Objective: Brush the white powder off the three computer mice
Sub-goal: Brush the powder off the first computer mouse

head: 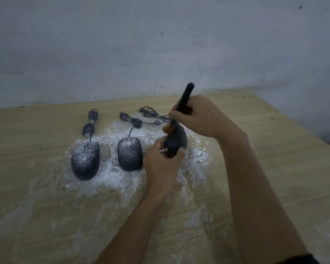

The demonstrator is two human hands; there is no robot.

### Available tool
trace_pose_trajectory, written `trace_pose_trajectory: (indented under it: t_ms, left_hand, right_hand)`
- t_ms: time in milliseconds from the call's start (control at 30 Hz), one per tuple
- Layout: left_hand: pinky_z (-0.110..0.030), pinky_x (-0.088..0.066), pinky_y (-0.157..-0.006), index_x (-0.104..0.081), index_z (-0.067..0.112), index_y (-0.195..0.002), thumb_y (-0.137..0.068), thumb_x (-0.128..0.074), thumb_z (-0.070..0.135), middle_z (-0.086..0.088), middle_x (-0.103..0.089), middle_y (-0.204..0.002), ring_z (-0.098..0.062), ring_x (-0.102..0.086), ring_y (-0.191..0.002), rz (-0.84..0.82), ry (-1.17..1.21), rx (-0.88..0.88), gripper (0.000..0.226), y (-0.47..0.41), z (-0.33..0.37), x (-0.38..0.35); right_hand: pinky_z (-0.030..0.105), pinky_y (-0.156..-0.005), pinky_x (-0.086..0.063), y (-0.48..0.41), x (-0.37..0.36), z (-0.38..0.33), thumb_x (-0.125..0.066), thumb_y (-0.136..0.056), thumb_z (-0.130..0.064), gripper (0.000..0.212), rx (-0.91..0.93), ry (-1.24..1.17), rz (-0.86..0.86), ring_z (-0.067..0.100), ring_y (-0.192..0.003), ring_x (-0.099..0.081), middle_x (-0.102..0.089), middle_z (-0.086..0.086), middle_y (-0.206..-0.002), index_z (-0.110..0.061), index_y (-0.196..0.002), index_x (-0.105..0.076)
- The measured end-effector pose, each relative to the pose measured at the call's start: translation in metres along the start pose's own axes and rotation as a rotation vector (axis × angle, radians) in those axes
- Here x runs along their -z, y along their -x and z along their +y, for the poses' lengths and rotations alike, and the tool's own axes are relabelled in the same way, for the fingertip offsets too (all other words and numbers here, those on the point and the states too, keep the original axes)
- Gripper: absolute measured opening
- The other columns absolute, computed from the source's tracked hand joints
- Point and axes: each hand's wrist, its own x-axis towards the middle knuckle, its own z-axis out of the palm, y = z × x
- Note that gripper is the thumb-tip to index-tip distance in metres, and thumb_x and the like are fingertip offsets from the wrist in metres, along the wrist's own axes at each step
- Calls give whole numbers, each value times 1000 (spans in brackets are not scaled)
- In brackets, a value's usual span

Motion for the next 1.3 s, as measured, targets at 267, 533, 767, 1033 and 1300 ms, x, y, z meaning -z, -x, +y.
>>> trace_pose_trajectory:
  t_ms: [267, 533, 767, 1033, 1300]
  left_hand:
    - [-4, -46, -54, -61, 40, -108, -80, -78, 26, 23, -69, -79, 12, -66, -72, 5, -18, -21, 35, 1, -2, 0]
    - [-10, -53, -56, -63, 37, -103, -77, -81, 26, 24, -69, -75, 11, -67, -68, 14, -31, -27, 33, 1, -1, 1]
    - [-9, -51, -52, -63, 37, -94, -78, -81, 24, 25, -68, -64, 10, -66, -63, -1, -16, -19, 28, 1, 2, 3]
    - [-6, -48, -55, -64, 46, -90, -77, -82, 23, 29, -69, -67, 10, -67, -67, -9, 7, -12, 32, 1, 3, 5]
    - [-11, -55, -62, -71, 31, -102, -77, -82, 28, 17, -73, -81, 8, -67, -73, 11, -10, 21, 27, 0, 2, 5]
  right_hand:
    - [11, -45, -34, 4, 2, -3, -68, -97, -30, 22, -13, 27, -67, -3, -45, -50, -56, -10, -61, -12, -92, -78]
    - [10, -51, -39, 10, 4, -3, -69, -97, -27, 17, -12, -59, -117, -2, -54, -57, -67, -3, -68, -15, -89, -77]
    - [19, -56, -46, 15, 2, -4, -68, -96, -31, 15, -43, -94, -152, 2, -68, -64, -73, -3, -78, -20, -88, -77]
    - [17, -57, -46, 17, 1, -12, -71, -94, -25, 16, -44, -148, -172, 1, -64, -62, -70, -5, -71, -15, -82, -75]
    - [28, -66, -49, 23, 7, -16, -70, -94, -28, 19, -40, -168, -231, 21, -78, -66, -74, 8, -82, -14, -85, -77]
